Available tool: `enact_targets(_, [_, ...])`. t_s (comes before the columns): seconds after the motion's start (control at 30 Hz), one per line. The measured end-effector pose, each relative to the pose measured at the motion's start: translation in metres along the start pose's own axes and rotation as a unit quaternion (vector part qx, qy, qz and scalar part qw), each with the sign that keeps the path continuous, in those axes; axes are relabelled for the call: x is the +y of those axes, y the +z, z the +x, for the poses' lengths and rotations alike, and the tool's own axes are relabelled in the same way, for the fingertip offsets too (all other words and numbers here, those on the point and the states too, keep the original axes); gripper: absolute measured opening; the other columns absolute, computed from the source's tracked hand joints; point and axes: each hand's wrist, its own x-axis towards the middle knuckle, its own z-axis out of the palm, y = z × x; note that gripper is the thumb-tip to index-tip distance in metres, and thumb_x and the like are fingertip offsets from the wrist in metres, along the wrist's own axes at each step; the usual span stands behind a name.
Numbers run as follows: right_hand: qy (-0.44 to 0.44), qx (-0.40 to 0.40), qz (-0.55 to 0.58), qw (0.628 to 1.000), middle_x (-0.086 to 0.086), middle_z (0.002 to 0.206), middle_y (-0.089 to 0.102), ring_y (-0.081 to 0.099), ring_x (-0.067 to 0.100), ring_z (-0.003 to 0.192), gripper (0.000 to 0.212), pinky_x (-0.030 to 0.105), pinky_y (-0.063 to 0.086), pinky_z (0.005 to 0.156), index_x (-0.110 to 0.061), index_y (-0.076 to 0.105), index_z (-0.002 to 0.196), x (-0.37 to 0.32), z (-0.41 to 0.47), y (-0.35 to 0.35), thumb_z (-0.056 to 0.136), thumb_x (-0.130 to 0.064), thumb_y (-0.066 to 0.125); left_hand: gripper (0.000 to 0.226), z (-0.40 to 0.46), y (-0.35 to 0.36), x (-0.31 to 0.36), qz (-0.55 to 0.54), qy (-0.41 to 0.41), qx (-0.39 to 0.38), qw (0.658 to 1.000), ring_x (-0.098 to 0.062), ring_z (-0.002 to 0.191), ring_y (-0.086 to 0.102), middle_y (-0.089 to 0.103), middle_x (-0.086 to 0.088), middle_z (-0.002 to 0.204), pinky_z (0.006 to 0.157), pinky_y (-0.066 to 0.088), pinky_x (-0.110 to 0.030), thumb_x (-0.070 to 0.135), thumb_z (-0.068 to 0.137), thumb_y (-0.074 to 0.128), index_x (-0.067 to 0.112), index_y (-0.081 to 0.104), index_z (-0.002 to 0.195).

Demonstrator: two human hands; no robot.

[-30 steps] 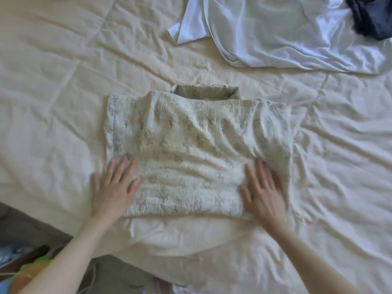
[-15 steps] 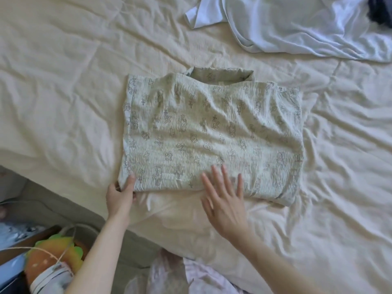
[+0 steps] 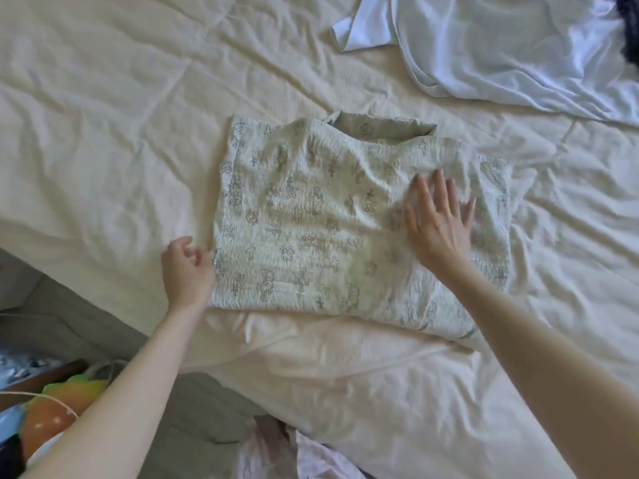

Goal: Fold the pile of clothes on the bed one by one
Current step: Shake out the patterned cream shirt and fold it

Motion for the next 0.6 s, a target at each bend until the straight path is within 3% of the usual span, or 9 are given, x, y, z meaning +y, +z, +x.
enact_targets(0.1, [0.011,0.014,0.035,0.999,0.002,0.160,-0.003,-0.006,0.021,0.147,0.059,0.052,-0.007,0.116,-0.029,0.005,0.152,0.004,0.039,-0.009,0.099,-0.051,0.016,0.035,0.046,0.023,0.053,-0.028,0.100,-0.024,0.994,-0.017,0.097,0.052,0.054,-0.006,0.114,0.092,0.040,-0.031,0.027,0.098,0.046,0.010,0.046,0.129])
enact_targets(0.17, [0.006,0.002,0.047,0.999,0.002,0.160,-0.003,-0.006,0.022,0.147,0.060,0.053,-0.005,0.115,-0.029,0.004,0.151,0.003,0.057,-0.007,0.098,-0.053,0.017,0.021,0.077,0.040,0.086,-0.046,0.121,-0.014,0.992,-0.012,0.082,0.048,0.052,0.001,0.094,0.083,0.039,-0.027,0.031,0.097,0.049,0.018,0.054,0.112])
enact_targets(0.23, [-0.002,-0.024,0.029,0.999,0.002,0.160,-0.005,-0.006,0.023,0.147,0.061,0.054,-0.003,0.115,-0.031,0.003,0.151,0.002,0.065,0.002,0.097,-0.056,0.017,0.024,0.101,0.054,0.110,-0.028,0.124,-0.004,0.992,-0.015,0.078,0.050,0.052,0.002,0.085,0.077,0.040,-0.029,0.035,0.093,0.054,0.012,0.061,0.100])
enact_targets(0.33, [-0.007,-0.037,-0.014,0.999,0.002,0.159,-0.011,-0.010,0.023,0.146,0.062,0.055,-0.004,0.114,-0.030,0.001,0.151,0.003,0.066,0.019,0.097,-0.056,0.014,0.019,0.123,0.065,0.122,0.049,0.127,0.009,0.991,-0.027,0.097,0.058,0.062,-0.007,0.096,0.076,0.041,-0.029,0.028,0.091,0.055,0.010,0.062,0.097])
enact_targets(0.4, [-0.008,-0.037,-0.012,0.999,0.001,0.159,-0.014,-0.012,0.022,0.146,0.062,0.053,-0.007,0.114,-0.030,0.000,0.151,0.006,0.066,0.025,0.096,-0.056,0.011,0.025,0.132,0.063,0.121,0.076,0.121,0.044,0.989,-0.030,0.106,0.056,0.063,-0.014,0.113,0.082,0.042,-0.032,0.022,0.095,0.050,0.005,0.062,0.109])
enact_targets(0.5, [-0.003,-0.048,-0.001,0.999,0.000,0.159,-0.014,-0.013,0.022,0.146,0.062,0.053,-0.009,0.113,-0.031,0.000,0.151,0.005,0.070,0.023,0.096,-0.057,0.012,0.025,0.139,0.049,0.115,0.076,0.098,0.076,0.989,-0.030,0.106,0.057,0.063,-0.015,0.116,0.084,0.042,-0.031,0.022,0.094,0.052,0.005,0.062,0.110])
enact_targets(0.6, [0.007,-0.012,0.018,1.000,-0.001,0.159,-0.011,-0.014,0.020,0.145,0.061,0.057,-0.010,0.113,-0.032,0.001,0.151,0.001,0.058,0.015,0.097,-0.056,0.015,0.022,0.131,0.038,0.103,0.098,0.163,0.060,0.980,-0.031,0.101,0.058,0.063,-0.015,0.111,0.084,0.043,-0.033,0.023,0.093,0.054,0.007,0.060,0.108])
